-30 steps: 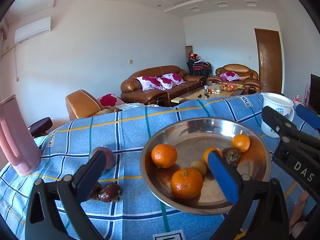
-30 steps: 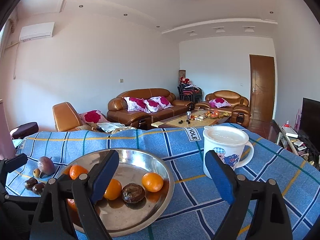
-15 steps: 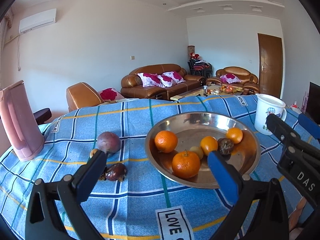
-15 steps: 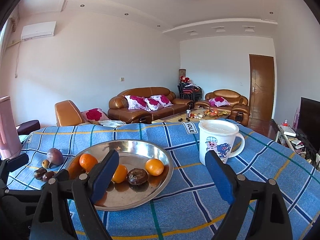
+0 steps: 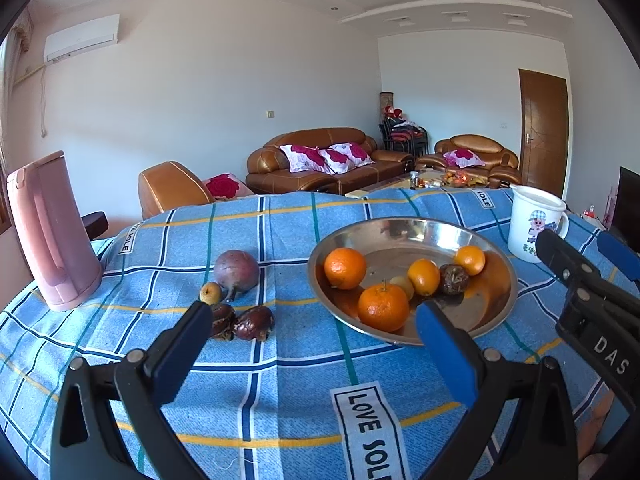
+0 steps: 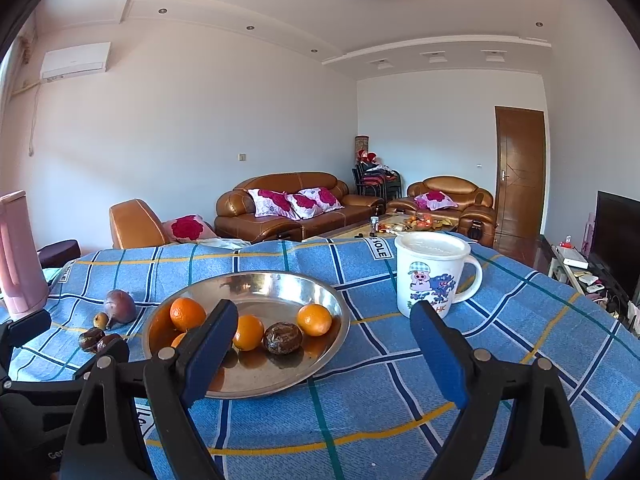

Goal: Organize fruits
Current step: 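Withdraw both open tools from the plate toward the remaining fruit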

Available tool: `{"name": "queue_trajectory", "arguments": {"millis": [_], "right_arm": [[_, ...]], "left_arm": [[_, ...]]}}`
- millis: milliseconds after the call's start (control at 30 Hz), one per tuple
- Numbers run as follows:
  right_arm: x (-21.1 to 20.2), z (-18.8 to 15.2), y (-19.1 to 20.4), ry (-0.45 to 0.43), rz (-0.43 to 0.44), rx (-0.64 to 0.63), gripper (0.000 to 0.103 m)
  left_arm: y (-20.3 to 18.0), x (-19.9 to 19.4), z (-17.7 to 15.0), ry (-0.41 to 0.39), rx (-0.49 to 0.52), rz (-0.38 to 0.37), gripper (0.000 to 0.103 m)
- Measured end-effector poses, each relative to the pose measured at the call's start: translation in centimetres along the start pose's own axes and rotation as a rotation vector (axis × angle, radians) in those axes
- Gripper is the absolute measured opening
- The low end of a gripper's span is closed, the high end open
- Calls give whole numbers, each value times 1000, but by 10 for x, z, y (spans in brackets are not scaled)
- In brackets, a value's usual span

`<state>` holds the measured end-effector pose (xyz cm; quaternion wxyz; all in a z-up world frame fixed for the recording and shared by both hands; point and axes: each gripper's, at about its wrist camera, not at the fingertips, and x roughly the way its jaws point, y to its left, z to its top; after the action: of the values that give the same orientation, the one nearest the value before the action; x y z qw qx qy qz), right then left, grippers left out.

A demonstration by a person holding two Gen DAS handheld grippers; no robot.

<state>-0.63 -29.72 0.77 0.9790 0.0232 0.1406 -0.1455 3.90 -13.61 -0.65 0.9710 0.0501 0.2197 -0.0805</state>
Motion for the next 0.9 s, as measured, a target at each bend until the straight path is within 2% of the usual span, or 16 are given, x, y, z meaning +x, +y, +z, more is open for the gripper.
{"name": "queue_trajectory", "arguments": {"millis": [333, 567, 900], "right_arm": [[-11, -4, 16, 7, 14, -14, 89], [-13, -5, 36, 23, 42, -12, 89], [-4, -7, 80, 47, 108, -36, 89]], "left_arm": [[11, -11, -6, -5, 3, 1, 103], [28, -9, -7, 25, -17, 12, 103], [63, -4, -9, 39, -33, 79, 103]]}}
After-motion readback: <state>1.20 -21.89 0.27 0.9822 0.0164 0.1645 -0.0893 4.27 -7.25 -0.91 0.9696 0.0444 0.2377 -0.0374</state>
